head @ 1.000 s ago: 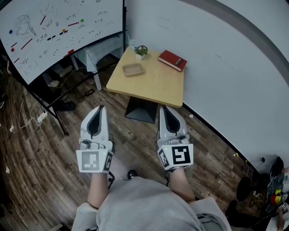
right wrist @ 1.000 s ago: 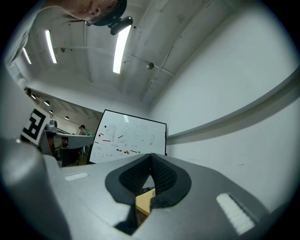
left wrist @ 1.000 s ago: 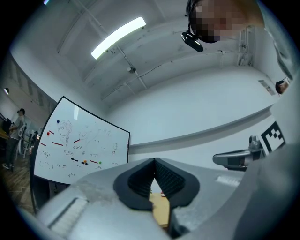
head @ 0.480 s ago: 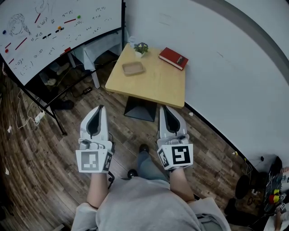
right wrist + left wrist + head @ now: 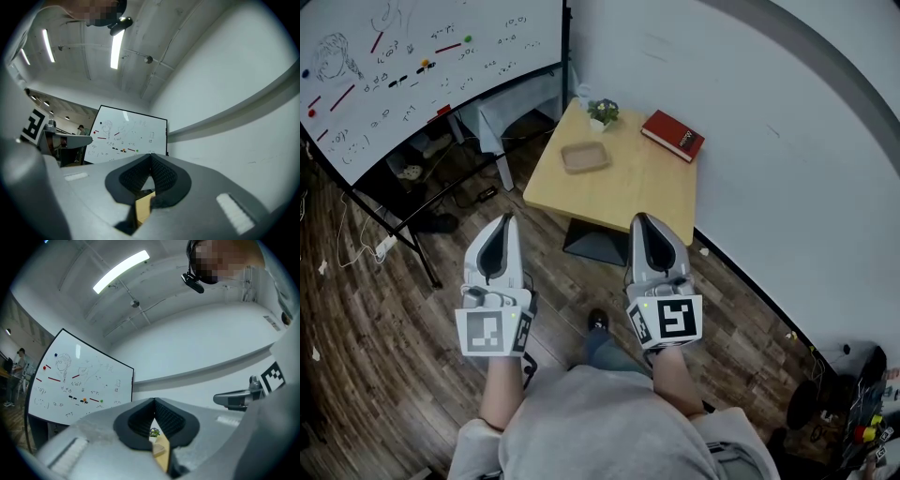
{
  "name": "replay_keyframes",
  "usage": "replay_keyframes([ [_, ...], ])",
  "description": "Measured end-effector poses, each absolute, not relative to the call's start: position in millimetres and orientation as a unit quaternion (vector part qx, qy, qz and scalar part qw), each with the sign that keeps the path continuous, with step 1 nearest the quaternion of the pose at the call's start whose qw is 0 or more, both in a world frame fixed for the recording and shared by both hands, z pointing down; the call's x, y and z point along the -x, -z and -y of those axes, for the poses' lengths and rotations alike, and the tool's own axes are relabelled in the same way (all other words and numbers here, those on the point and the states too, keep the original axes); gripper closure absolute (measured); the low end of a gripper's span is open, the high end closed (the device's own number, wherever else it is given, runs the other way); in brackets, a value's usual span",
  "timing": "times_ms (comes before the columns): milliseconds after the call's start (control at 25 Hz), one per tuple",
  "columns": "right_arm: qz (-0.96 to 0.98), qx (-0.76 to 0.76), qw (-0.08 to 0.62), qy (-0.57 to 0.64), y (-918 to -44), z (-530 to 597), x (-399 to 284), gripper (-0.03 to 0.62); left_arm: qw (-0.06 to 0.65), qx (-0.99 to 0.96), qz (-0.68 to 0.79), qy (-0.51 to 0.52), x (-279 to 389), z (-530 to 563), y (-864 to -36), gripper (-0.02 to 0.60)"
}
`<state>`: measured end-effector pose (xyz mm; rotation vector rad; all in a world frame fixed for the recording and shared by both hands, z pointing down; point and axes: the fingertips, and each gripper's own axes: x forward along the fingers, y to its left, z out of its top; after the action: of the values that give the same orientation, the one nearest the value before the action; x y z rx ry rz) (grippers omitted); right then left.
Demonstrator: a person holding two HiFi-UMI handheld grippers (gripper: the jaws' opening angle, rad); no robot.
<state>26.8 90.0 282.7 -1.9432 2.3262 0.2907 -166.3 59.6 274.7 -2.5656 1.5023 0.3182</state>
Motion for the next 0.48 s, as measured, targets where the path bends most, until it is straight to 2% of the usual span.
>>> replay_keyframes([
  [480, -0.78, 0.614, 0.053, -0.107, -265, 8, -57, 0.592, 0.082, 0.841, -0.522, -0.114, 135, 29, -262, 0.577],
])
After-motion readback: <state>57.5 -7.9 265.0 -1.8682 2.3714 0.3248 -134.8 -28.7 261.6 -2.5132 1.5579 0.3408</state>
